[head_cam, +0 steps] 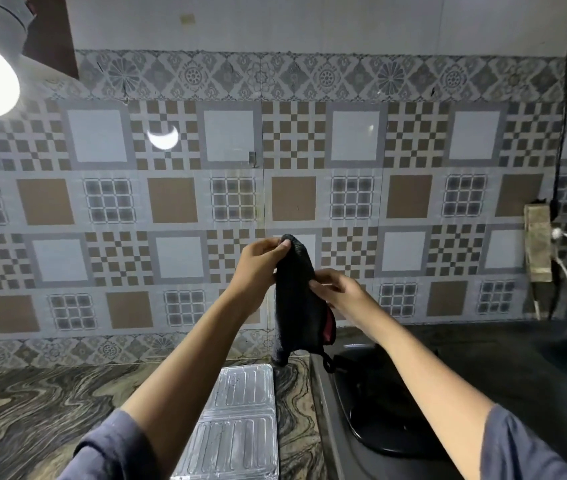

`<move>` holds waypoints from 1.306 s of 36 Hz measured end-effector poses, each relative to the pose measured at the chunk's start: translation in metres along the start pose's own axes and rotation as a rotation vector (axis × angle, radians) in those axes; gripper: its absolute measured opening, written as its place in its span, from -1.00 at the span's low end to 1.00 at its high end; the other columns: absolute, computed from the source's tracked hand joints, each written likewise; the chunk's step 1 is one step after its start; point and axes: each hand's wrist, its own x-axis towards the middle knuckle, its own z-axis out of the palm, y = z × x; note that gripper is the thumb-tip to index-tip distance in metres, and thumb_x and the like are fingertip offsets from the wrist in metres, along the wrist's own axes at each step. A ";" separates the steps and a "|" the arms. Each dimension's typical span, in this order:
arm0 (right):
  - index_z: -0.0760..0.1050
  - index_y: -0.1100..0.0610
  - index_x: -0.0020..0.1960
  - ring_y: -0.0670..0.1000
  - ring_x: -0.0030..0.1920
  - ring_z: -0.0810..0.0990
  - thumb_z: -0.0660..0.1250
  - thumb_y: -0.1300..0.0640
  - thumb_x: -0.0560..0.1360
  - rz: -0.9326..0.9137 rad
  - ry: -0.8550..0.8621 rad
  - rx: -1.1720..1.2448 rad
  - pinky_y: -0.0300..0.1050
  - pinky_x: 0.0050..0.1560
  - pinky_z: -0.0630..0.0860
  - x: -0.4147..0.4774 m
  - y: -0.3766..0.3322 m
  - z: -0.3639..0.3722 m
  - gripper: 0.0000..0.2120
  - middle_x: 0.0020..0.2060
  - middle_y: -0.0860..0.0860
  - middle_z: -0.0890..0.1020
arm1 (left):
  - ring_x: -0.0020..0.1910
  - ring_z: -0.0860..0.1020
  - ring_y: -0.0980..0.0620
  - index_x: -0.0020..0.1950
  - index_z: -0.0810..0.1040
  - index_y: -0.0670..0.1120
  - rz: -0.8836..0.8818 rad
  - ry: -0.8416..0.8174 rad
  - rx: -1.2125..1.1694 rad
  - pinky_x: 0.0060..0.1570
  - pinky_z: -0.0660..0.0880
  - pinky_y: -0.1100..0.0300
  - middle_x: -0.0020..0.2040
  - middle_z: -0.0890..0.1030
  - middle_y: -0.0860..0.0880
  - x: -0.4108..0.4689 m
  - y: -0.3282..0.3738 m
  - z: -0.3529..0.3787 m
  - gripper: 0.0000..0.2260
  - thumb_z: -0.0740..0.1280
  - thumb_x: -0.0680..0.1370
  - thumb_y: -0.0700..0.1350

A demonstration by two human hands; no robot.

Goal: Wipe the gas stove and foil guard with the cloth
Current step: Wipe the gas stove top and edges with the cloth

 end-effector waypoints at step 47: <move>0.29 0.07 -0.15 0.10 -0.02 0.55 0.30 0.19 0.51 0.107 0.130 0.182 0.02 0.06 0.52 0.031 0.001 -0.109 -0.82 -0.05 0.13 0.51 | -0.08 0.58 0.09 0.16 0.54 -0.10 0.254 0.139 0.148 -0.05 0.57 0.35 0.07 0.53 -0.07 0.064 -0.006 0.077 -0.75 0.22 0.56 -0.33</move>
